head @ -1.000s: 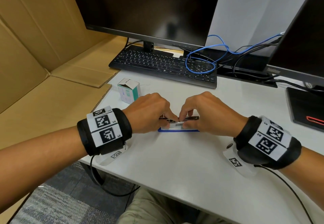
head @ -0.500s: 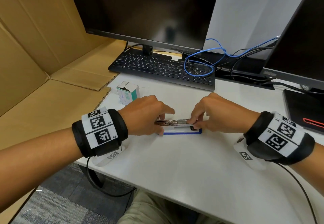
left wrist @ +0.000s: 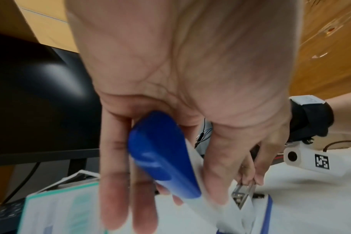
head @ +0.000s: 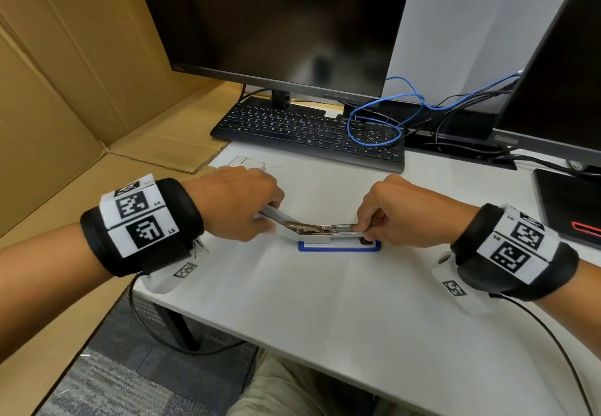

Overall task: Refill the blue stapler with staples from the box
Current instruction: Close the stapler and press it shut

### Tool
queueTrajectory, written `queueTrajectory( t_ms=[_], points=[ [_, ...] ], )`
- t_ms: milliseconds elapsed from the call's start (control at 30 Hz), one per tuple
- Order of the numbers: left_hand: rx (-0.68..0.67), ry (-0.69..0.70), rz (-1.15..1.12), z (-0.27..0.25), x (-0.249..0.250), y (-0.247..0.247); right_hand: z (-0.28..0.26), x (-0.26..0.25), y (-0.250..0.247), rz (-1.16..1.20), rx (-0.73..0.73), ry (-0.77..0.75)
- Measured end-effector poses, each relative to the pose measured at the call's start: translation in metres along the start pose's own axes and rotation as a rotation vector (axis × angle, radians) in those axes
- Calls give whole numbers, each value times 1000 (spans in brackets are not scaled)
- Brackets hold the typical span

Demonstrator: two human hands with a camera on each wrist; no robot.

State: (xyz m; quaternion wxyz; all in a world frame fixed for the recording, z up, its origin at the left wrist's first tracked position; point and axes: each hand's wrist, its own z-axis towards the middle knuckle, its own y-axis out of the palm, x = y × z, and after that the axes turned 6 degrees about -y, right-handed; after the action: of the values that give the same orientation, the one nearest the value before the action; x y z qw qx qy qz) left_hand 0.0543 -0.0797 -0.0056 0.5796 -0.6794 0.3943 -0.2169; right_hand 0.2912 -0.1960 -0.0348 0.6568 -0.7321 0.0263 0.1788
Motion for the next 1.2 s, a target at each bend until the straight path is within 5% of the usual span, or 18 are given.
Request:
queueTrajectory(
  t_ms=[600,1200],
  points=[
    [256,24,-506,17,40,-12,-6,-2,0,-8,19,-26],
    [189,81,-277,43,73,-11,-27,1,-7,109,212,117]
  ],
)
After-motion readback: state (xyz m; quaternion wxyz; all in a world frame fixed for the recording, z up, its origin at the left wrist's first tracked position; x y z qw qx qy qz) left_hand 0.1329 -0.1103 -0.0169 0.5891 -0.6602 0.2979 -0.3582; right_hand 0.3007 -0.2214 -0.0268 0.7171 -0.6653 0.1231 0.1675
